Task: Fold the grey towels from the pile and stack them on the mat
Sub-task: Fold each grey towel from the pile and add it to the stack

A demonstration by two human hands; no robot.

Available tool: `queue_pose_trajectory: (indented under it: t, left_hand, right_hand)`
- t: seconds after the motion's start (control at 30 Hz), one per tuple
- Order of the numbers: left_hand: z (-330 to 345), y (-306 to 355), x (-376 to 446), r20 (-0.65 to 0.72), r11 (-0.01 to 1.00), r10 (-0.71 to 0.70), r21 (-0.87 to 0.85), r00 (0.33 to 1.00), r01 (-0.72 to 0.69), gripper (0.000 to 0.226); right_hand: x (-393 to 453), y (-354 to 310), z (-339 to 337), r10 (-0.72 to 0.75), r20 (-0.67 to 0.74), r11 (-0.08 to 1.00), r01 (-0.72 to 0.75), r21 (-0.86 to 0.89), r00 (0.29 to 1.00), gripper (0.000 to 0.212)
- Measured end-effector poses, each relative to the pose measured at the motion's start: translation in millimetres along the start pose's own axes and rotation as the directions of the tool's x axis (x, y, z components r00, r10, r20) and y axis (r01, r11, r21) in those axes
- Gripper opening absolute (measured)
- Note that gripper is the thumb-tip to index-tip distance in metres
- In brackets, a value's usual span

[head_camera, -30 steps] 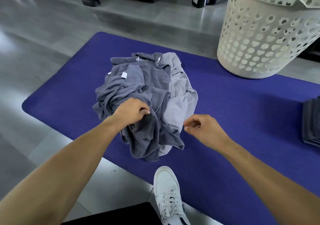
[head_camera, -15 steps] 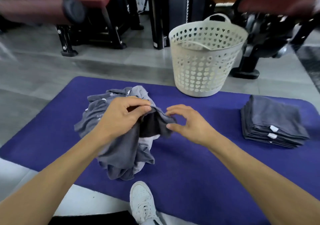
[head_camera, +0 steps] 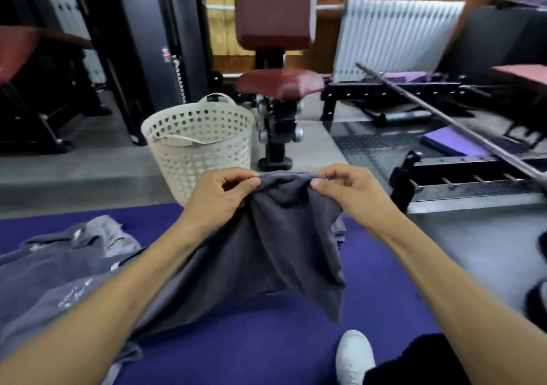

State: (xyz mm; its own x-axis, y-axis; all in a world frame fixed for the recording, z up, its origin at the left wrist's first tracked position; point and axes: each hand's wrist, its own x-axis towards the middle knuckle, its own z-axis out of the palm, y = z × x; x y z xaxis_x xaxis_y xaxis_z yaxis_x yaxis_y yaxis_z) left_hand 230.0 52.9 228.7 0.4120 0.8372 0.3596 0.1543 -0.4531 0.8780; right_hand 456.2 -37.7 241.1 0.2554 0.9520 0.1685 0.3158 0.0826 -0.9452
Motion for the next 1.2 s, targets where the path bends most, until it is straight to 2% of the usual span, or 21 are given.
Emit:
queue_pose_trajectory:
  t: [0.1,0.17,0.23,0.37,0.5,0.57,0.67,0.77,0.87,0.97,1.1,1.2]
  left_hand:
    - [32.5,-6.2,10.7,0.109,0.995,-0.012,0.104,0.994,0.001,0.025]
    - [43.2,-22.2,14.3,0.253,0.964,-0.121,0.262,0.96,0.052,0.019]
    - [50.1,-32.6,12.4,0.378,0.946,-0.172,0.32,0.91,0.045,0.01]
    - [66.9,-26.7,8.4,0.526,0.977,-0.101,0.211,0.844,-0.015,0.025]
    - [66.4,-25.2,6.0,0.575,0.988,-0.147,0.115,0.805,0.099,0.015]
    - [63.0,-27.8,2.8,0.561,0.986,-0.165,0.082,0.811,0.143,0.011]
    - [60.2,-30.2,-2.5,0.503,0.99,-0.142,0.067,0.853,0.125,0.007]
    - [51.1,-30.8,-5.9,0.432,0.981,-0.191,0.045,0.881,0.191,0.008]
    - [37.5,-31.8,-4.6,0.305,0.96,-0.261,-0.014,0.916,0.278,0.009]
    - [22.8,-35.8,-7.3,0.203,0.946,-0.31,-0.029,0.929,0.322,0.012]
    - [5.7,-45.1,-19.8,0.185,0.923,-0.373,0.174,0.909,0.343,0.019]
    - [3.5,-47.1,-31.0,0.131,0.923,-0.343,0.232,0.93,0.307,0.013]
  right_hand:
    - [-11.6,11.5,-22.9,0.004,-0.057,1.0,-0.003,0.025,0.998,0.013]
    - [-15.3,22.0,-27.6,0.003,-0.03,0.994,-0.006,-0.111,1.0,0.01]
    - [-16.6,30.1,-25.5,0.04,0.067,0.961,-0.02,-0.277,0.997,0.007]
    - [-15.1,35.1,-13.8,0.042,0.227,0.922,0.049,-0.384,0.973,0.003]
    - [-10.5,39.9,-10.1,0.016,0.18,0.939,0.047,-0.339,0.983,0.013]
    - [-9.3,42.3,-8.4,0.019,0.159,0.95,0.032,-0.311,0.987,0.016]
    - [-10.3,47.2,-1.3,0.036,0.143,0.972,-0.002,-0.236,0.989,0.019]
    - [-9.7,59.1,8.3,0.114,0.122,0.978,-0.089,-0.19,0.986,0.017]
    - [-8.9,68.5,17.2,0.24,0.203,0.954,-0.192,-0.232,0.949,0.018]
    - [-5.7,70.2,25.4,0.307,0.244,0.914,-0.214,-0.344,0.92,0.03]
    - [2.0,61.8,38.0,0.268,0.239,0.922,-0.176,-0.344,0.933,0.024]
    - [3.7,45.1,51.9,0.123,0.246,0.961,-0.053,-0.271,0.962,0.019]
